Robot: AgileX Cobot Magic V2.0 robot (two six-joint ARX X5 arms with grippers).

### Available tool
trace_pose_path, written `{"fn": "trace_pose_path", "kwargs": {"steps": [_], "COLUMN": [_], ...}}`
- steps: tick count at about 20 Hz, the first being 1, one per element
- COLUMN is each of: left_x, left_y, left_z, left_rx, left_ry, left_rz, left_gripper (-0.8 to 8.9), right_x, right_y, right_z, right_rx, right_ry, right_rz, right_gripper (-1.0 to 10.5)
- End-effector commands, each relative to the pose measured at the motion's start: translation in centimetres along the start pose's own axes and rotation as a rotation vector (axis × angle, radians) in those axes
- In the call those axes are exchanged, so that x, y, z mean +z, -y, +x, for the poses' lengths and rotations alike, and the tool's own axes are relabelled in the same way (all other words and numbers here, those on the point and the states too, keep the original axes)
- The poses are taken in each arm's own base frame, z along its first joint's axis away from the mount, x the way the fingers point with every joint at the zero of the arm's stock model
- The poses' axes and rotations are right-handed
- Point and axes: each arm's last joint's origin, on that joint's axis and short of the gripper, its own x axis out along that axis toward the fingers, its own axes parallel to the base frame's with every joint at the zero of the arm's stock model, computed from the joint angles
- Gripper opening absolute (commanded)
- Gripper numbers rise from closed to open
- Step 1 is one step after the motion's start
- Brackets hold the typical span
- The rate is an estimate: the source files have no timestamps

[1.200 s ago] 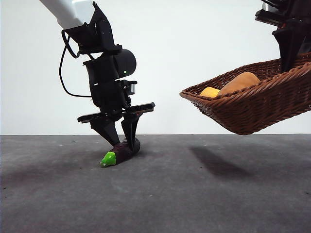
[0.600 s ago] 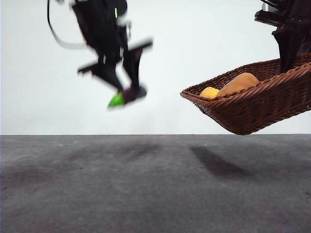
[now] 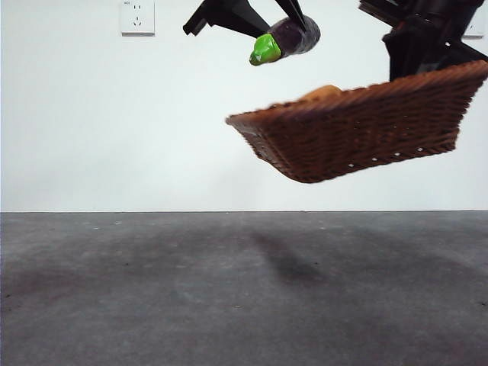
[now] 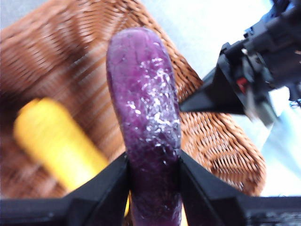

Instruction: Help me put the vegetables on the table into the basket

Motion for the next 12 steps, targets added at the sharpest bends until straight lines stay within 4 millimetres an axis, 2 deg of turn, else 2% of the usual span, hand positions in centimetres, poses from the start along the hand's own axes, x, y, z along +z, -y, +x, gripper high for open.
{"fn": "trace_pose_path", "kwargs": {"steps": [1, 5, 6, 7, 8, 9, 12], "left_x": [-0.2, -0.4, -0.4, -0.4, -0.5, -0.5, -0.3], "left_y": [-0.2, -0.4, -0.5, -0.6, -0.6, -0.6, -0.8], "left_z": [0.7, 0.9, 0.9, 0.9, 0.9, 0.9, 0.8], "left_rx": [0.036, 0.062, 0.085, 0.098, 0.108, 0.122, 0.123], "left_ry": [-0.016, -0.030, -0.027, -0.028, -0.030, -0.028, -0.015], "left_rz": [-0.015, -0.025, -0.031, -0.039, -0.039, -0.039, -0.039], "left_gripper": [-0.04, 0.05, 0.79, 2.22, 3.23, 3.55, 3.55], "right_x": [0.0, -0.2, -0.2, -0.3, -0.3, -0.3, -0.3], "right_y": [-0.8, -2.2, -2.5, -2.7, -2.8, -2.8, -2.8], "right_z": [0.5, 0.9, 1.0, 1.1, 1.1, 1.1, 1.1], "right_rx": [0.035, 0.088, 0.095, 0.102, 0.106, 0.110, 0.111], "right_ry": [-0.007, -0.023, -0.025, -0.028, -0.030, -0.031, -0.035], "right_rz": [-0.022, -0.081, -0.089, -0.095, -0.098, -0.098, -0.096], "right_gripper": [-0.2, -0.2, -0.2, -0.2, -0.2, -0.2, -0.2]}}
